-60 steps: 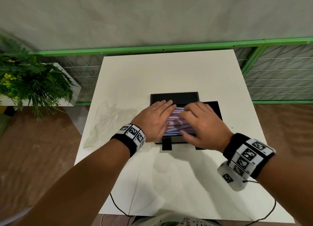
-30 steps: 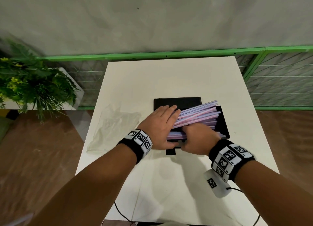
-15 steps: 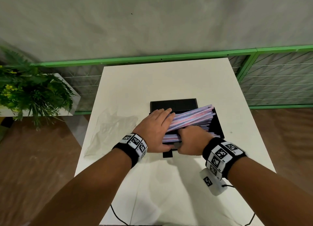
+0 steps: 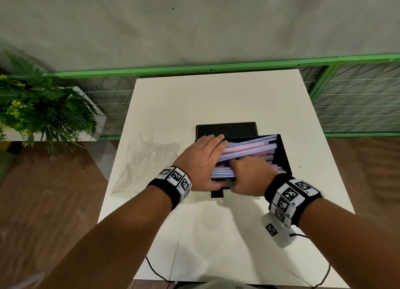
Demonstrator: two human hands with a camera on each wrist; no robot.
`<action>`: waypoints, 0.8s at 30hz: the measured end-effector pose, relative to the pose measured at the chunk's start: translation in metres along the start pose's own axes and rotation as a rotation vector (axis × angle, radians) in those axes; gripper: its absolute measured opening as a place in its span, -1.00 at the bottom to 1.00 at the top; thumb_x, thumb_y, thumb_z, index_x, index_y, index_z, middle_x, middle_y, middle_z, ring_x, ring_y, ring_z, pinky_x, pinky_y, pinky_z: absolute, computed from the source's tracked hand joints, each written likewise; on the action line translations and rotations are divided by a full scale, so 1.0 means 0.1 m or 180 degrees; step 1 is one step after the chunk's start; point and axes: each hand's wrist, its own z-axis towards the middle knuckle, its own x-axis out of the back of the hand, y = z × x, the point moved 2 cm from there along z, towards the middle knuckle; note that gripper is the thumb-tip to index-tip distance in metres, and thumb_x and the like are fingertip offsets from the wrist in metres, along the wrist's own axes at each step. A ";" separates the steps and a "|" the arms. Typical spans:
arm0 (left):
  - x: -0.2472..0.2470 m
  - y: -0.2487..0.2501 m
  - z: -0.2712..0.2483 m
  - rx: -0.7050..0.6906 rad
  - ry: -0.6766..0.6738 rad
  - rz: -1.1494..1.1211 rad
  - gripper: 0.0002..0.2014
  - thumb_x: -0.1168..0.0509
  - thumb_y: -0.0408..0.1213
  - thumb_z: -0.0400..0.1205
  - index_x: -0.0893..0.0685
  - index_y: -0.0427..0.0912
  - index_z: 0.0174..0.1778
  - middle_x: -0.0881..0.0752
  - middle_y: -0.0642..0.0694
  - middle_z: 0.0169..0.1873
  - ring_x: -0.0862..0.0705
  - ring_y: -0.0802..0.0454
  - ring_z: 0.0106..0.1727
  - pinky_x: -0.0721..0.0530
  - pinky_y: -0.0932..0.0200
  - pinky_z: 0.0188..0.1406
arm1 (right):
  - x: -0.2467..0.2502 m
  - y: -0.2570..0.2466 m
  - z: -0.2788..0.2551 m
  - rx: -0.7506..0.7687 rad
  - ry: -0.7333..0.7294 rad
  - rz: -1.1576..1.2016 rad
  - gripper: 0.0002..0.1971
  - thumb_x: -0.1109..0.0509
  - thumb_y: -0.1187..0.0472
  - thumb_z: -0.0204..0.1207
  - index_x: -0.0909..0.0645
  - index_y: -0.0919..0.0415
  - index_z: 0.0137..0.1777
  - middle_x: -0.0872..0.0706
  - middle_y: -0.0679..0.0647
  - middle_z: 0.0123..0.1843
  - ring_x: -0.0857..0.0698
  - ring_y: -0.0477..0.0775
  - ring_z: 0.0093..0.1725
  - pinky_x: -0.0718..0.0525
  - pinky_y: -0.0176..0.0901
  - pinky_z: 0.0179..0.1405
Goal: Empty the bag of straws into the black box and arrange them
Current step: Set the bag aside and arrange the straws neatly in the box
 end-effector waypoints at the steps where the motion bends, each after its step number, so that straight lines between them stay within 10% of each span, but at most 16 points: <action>1: 0.00 0.00 0.00 0.0000 -0.0007 -0.0005 0.06 -0.18 0.43 0.43 -0.40 -0.37 0.65 -0.41 -0.37 0.65 -0.47 -0.36 0.60 -0.37 -0.26 0.66 | 0.01 0.00 0.01 -0.0024 -0.0121 0.0103 -0.53 -0.25 -0.17 0.29 -0.67 0.11 0.06 -0.81 0.07 -0.14 -0.79 0.21 -0.16 -0.73 -0.10 -0.14; 24: -0.02 0.01 -0.02 0.0073 -0.0057 -0.0010 -0.04 -0.15 0.47 0.49 -0.57 -0.33 0.51 -0.35 -0.35 0.69 -0.40 -0.40 0.65 -0.32 -0.27 0.69 | 0.02 -0.01 -0.32 0.0533 0.2133 0.0038 -0.60 -0.46 -0.05 0.43 -0.71 0.31 0.02 -0.66 0.18 -0.07 -0.57 0.28 -0.09 -0.48 0.10 -0.05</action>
